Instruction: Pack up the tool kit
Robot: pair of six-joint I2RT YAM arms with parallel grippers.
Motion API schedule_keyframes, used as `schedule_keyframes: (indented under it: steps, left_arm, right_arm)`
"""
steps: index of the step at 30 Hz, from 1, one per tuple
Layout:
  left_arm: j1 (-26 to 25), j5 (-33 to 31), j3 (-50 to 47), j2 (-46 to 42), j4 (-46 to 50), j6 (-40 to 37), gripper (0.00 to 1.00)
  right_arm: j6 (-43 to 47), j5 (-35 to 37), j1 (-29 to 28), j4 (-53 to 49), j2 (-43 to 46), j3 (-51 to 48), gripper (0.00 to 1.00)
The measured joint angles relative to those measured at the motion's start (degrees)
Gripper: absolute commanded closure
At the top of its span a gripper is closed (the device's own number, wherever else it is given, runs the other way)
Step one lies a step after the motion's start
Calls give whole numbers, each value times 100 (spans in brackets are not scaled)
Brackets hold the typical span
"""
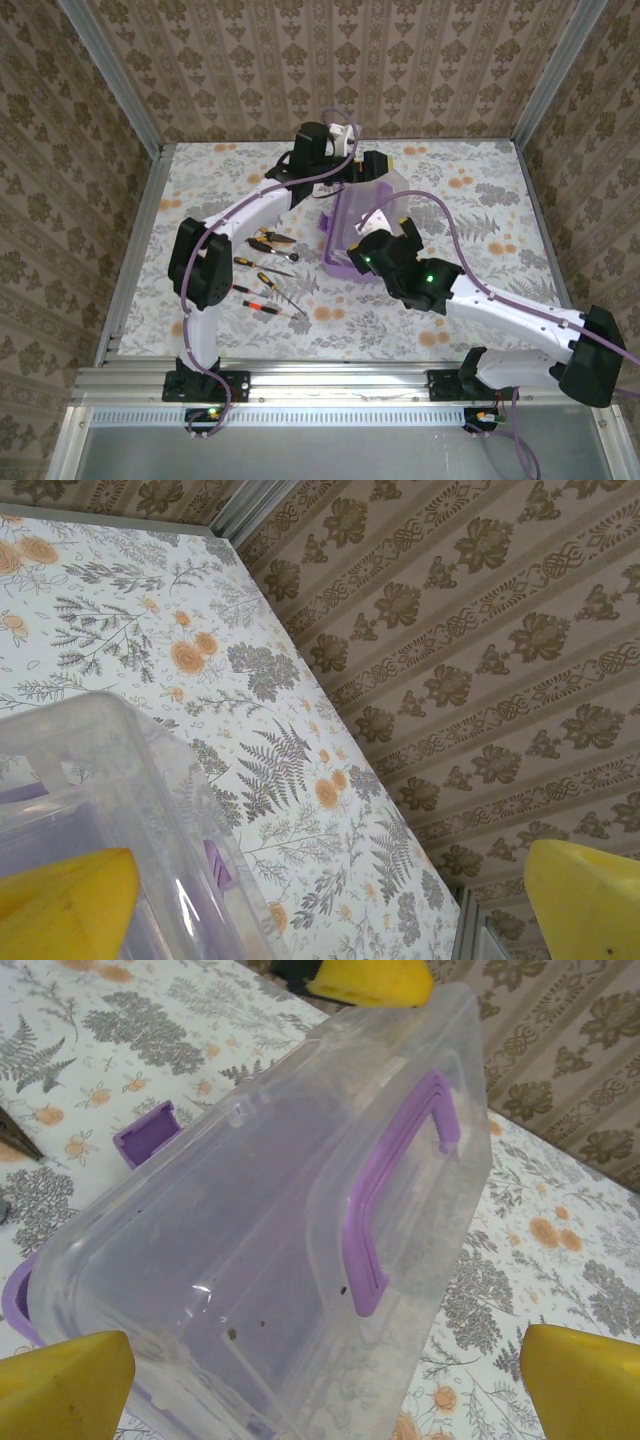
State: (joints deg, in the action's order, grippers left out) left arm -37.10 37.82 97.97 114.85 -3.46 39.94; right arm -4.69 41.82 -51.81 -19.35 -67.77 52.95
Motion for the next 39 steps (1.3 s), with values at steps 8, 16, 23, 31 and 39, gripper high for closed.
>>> schedule_keyframes:
  steps: [8,16,23,31,39]
  left_arm:
    - [-4,17,0,-2,0,0,0]
    - [-4,17,0,0,0,0,0]
    - [-4,37,0,31,-48,0,0]
    - [-4,42,0,31,-63,0,0]
    - [-4,44,0,31,-72,2,0]
  right_arm:
    - [50,-79,44,138,151,-85,0]
    - [334,-566,-278,501,192,-203,0]
    - [328,-516,-433,667,-166,-201,0]
    - [282,127,-570,758,-511,-201,0]
    - [260,903,-723,981,-920,-192,0]
